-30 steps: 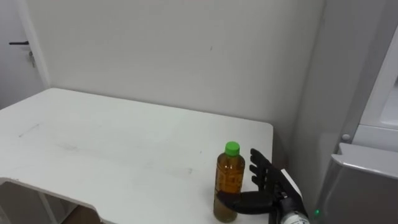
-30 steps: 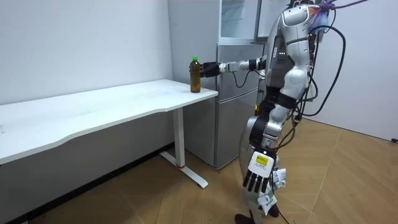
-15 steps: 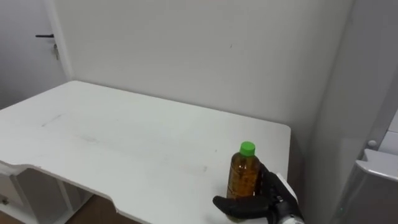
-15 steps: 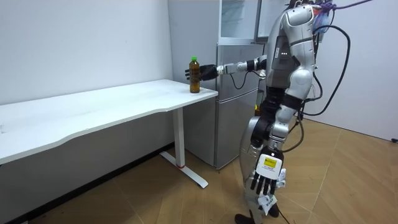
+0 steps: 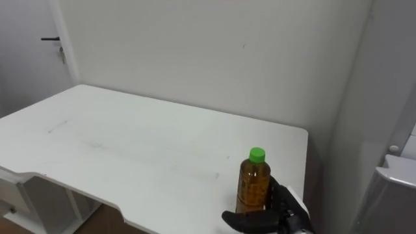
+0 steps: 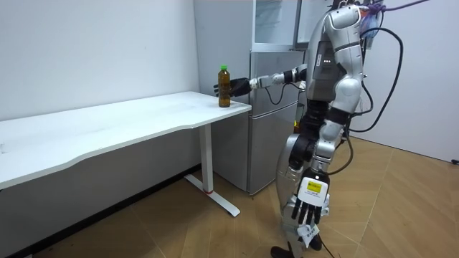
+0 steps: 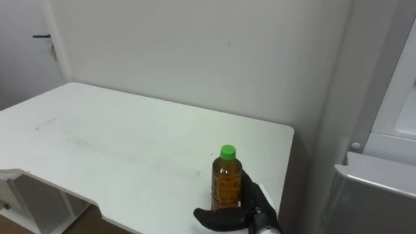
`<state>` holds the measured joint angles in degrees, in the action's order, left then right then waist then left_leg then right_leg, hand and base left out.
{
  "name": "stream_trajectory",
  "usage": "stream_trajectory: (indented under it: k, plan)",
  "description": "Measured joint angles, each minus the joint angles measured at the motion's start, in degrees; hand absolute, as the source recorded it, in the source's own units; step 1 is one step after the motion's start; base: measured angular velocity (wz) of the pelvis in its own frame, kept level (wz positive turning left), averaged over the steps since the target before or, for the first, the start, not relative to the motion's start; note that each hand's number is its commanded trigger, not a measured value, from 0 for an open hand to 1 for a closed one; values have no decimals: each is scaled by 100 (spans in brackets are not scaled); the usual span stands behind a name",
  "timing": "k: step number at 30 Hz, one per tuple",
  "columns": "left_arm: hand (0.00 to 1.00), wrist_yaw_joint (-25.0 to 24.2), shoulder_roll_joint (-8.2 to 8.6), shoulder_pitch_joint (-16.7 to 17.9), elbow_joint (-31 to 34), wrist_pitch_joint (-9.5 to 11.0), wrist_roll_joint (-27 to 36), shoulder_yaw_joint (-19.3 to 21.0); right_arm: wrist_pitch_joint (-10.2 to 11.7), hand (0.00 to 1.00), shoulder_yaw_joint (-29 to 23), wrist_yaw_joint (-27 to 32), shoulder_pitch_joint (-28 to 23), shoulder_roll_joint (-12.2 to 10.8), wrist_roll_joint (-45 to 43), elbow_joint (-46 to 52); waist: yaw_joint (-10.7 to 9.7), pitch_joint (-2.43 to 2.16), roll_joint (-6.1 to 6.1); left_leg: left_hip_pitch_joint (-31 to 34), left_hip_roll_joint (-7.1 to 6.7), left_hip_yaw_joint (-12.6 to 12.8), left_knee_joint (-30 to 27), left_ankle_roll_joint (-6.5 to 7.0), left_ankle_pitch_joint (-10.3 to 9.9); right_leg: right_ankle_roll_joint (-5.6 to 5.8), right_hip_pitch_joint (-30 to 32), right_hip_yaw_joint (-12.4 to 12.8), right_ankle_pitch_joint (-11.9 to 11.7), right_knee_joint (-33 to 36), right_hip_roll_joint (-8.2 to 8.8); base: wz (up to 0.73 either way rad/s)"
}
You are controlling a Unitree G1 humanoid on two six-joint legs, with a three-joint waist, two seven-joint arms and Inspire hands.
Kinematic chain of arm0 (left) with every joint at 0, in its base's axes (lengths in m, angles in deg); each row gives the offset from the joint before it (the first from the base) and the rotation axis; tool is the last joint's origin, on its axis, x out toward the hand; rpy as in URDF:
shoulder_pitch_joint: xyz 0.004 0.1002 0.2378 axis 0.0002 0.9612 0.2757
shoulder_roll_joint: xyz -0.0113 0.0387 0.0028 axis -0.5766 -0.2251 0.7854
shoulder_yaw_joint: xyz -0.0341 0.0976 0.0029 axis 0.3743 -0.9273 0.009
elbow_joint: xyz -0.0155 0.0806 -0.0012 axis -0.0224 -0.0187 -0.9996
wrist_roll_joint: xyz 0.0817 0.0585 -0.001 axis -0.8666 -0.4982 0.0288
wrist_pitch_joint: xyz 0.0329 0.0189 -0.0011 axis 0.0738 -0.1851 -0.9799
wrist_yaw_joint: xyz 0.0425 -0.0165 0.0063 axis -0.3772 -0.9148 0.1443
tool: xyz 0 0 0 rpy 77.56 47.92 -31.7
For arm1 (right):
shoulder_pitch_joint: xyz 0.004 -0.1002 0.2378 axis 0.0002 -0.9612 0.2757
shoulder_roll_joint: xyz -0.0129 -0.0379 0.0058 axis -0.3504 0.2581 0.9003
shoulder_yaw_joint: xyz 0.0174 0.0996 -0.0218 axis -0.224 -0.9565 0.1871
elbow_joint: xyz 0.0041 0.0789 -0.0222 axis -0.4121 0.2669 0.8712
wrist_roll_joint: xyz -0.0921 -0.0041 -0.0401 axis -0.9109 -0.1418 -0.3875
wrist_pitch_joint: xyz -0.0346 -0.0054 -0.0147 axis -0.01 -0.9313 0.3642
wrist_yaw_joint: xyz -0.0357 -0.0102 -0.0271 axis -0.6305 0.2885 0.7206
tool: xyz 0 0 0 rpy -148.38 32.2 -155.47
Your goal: Put the bottle in the upper fridge
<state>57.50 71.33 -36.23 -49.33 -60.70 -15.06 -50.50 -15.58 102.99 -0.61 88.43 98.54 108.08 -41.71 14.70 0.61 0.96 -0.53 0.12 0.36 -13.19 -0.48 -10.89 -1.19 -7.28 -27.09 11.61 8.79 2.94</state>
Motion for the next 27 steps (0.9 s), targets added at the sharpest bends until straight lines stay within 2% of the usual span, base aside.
stream_trajectory:
  k: [1, 2, 3, 11, 27]
  plan:
    - [0, -2, 0, 0, 0, 1, 0, 0, 0, 0, 0, 9, 0, 1, -2, -6, 0, 1, -3, 4, -1, 0, -4, 0, 0, 0, 1, 0, 0, -1, 0, 0]
    - [0, -6, 0, 0, 1, 1, 0, 0, 0, 56, -1, 18, 0, 1, -2, -5, -1, 0, -5, 14, -1, 0, -21, 0, 0, 0, 1, 0, 0, -2, 0, 0]
    - [0, -10, 0, 0, 3, 1, 0, 0, 0, 100, -1, 24, 0, 1, -2, -5, -1, 0, -7, 18, -1, 0, -29, 0, 0, 1, 1, 0, 1, -2, 0, 0]
    - [0, -23, 0, 21, 7, 5, 0, 0, 0, 100, -17, 193, 0, 10, 5, -46, -2, -2, -81, 23, -2, -4, -35, 0, 0, 1, -2, -1, 1, 5, -1, 0]
    - [0, -41, -11, 131, 33, 71, 2, -55, 54, 100, 47, 184, 12, 3, 252, -189, 15, -2, -80, 71, -3, -3, -32, 0, 0, 2, 46, -2, 4, -9, -1, 0]
